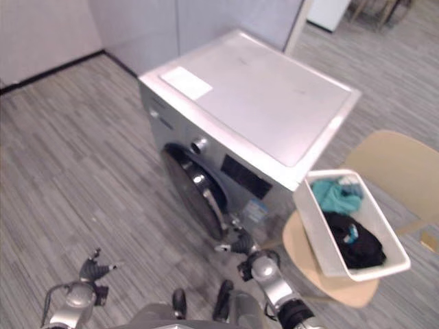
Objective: Grab the laundry basket,head to the washer,open it,put in the laundry and shut it.
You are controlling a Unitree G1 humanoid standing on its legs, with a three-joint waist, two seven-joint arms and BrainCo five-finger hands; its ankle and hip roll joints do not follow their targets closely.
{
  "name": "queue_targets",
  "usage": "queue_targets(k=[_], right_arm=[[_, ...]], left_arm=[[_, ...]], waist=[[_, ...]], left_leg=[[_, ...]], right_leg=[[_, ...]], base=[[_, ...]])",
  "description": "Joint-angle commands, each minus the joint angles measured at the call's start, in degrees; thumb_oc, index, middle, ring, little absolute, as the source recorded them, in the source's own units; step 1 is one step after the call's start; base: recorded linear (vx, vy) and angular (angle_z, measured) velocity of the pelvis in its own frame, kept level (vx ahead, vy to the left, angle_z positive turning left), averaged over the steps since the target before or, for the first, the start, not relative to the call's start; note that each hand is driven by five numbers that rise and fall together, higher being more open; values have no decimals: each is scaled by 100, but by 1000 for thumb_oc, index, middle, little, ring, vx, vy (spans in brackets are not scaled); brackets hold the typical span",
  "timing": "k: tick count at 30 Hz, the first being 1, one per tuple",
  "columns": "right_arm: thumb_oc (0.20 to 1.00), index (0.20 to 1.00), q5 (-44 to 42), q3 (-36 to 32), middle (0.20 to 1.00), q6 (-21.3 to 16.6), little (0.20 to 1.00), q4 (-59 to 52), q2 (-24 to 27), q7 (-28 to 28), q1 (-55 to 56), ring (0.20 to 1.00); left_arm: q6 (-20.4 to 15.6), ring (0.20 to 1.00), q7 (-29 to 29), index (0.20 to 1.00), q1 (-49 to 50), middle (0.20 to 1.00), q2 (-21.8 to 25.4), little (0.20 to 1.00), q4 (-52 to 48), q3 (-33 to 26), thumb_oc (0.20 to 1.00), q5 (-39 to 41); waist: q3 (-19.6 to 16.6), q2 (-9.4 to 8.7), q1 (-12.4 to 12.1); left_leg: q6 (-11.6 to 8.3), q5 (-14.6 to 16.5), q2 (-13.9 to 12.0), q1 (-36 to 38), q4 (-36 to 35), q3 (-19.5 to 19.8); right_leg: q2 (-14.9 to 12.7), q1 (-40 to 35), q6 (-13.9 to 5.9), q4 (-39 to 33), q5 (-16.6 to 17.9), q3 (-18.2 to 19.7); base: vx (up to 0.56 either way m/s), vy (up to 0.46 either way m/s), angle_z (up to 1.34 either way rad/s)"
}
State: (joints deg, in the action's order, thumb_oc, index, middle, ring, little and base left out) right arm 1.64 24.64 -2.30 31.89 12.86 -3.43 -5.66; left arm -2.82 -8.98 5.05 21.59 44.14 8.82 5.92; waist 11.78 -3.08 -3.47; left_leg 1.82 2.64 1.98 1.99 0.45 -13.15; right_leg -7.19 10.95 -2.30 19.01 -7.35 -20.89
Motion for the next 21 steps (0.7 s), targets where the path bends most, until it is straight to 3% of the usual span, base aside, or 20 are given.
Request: queue_targets(k=[1,8,9,21], right_arm=[[1000,1000,-242,-101,1000,-186,1000,-113,147,-17,-212,1000],[1000,1000,0,-212,1000,-212,1000,-292,225,-296,-296,1000],[1000,1000,301,-688,1000,-190,1000,-548,405,-862,-245,1000],[1000,1000,-625,-344,1000,-276,1000,-496,237,-529,-609,1000]], left_arm=[[-146,1000,-32,1000,161,1000,-109,1000,-98,-73,1000,-86],[-134,1000,-40,1000,275,1000,-172,1000,-11,-106,1000,-127],[-165,1000,-109,1000,604,1000,-280,1000,-60,-232,1000,-216],[-154,1000,-43,1000,470,1000,-194,1000,-79,-66,1000,-131]], waist=[[-106,116,-244],[-224,158,-275],[-290,222,-318],[8,266,-525]], left_leg=[[-335,-125,-361,-402,-191,493],[-360,-183,-369,-272,-352,526],[-402,-237,-382,-148,-485,506],[-454,-341,-444,-288,-482,620]], right_leg=[[-6,-884,-424,-1400,130,-43],[37,-1061,-450,-1674,219,-56],[33,-1282,-472,-1965,297,-106],[21,-1244,-455,-2046,305,-214]], base=[[75,-24,74],[54,-8,13],[83,3,-3],[-15,-10,-1]])
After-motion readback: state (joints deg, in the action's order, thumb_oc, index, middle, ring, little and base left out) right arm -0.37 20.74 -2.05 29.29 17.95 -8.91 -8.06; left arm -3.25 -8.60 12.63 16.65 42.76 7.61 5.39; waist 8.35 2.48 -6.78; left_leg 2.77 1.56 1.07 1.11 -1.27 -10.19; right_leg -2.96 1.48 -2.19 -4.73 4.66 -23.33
